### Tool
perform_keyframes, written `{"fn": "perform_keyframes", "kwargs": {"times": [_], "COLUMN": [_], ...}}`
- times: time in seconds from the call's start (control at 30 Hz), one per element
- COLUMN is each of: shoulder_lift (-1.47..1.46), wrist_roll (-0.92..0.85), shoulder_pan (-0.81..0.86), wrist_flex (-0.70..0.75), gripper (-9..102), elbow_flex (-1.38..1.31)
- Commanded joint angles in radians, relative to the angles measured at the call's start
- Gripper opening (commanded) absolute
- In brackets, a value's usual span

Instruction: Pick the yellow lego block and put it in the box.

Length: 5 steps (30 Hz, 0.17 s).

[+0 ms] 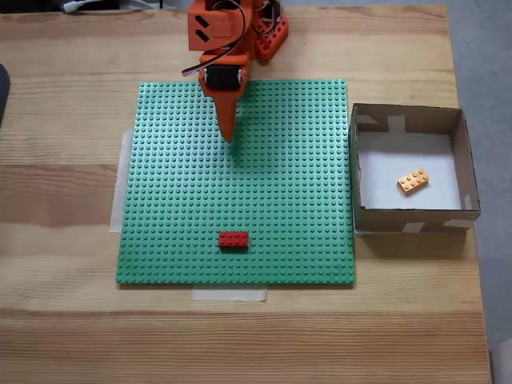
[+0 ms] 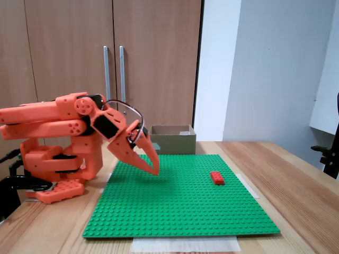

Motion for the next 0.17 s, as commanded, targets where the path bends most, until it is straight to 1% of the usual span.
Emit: {"fn": "perform_keyframes", "kwargs": {"times": [0.0, 0.13], "shoulder_lift": [0.008, 0.008], "wrist_roll": [-0.006, -0.006], "shoulder_pan": [0.002, 0.002], "wrist_flex": [0.002, 0.002], "gripper": [-1, -1], "elbow_flex": [0.008, 0.008]}}
